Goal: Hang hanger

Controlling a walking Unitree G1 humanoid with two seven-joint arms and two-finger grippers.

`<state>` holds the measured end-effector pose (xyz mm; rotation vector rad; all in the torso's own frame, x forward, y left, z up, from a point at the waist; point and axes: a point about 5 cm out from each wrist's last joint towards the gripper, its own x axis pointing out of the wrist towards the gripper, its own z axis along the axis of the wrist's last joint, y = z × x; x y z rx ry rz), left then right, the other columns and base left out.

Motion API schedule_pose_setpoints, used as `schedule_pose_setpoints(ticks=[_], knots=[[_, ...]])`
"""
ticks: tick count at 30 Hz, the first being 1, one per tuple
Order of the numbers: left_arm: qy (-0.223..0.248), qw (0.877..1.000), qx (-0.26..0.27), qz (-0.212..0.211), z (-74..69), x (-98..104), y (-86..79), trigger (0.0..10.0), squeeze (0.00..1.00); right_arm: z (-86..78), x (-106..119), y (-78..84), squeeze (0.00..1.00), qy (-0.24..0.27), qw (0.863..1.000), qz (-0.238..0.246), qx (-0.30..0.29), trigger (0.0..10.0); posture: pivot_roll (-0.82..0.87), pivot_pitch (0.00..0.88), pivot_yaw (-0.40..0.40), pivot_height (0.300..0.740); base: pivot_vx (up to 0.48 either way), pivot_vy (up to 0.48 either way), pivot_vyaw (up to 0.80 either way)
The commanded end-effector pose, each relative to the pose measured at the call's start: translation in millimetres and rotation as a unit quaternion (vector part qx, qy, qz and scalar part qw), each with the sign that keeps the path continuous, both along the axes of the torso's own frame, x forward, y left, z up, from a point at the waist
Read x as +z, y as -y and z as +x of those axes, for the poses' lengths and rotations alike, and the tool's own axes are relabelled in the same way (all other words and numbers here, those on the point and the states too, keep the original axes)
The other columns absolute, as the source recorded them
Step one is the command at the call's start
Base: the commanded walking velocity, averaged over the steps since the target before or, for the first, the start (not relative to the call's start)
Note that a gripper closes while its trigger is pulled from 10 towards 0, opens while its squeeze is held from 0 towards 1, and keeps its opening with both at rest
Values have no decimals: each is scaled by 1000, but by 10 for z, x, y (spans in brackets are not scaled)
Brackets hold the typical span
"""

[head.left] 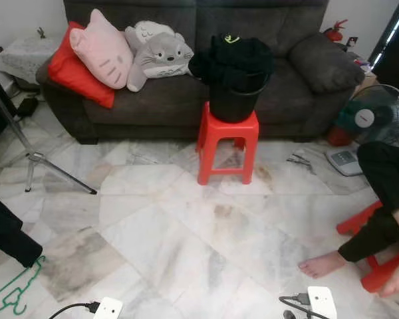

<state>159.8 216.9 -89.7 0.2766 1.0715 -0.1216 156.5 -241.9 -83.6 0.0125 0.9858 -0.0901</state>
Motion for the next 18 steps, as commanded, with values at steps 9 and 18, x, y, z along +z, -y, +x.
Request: schedule_pose_setpoints(ticks=[9,18], knots=[[-1,1000,24,0,-26,-14,0,10000,0,41,25,15,0,10,1000,0,9,10000,2,32,-80,740,247,0,0],[-1,1000,22,-2,-4,-8,13,10000,0,77,49,26,0,31,999,-2,-9,10000,-16,26,-75,740,247,0,0]])
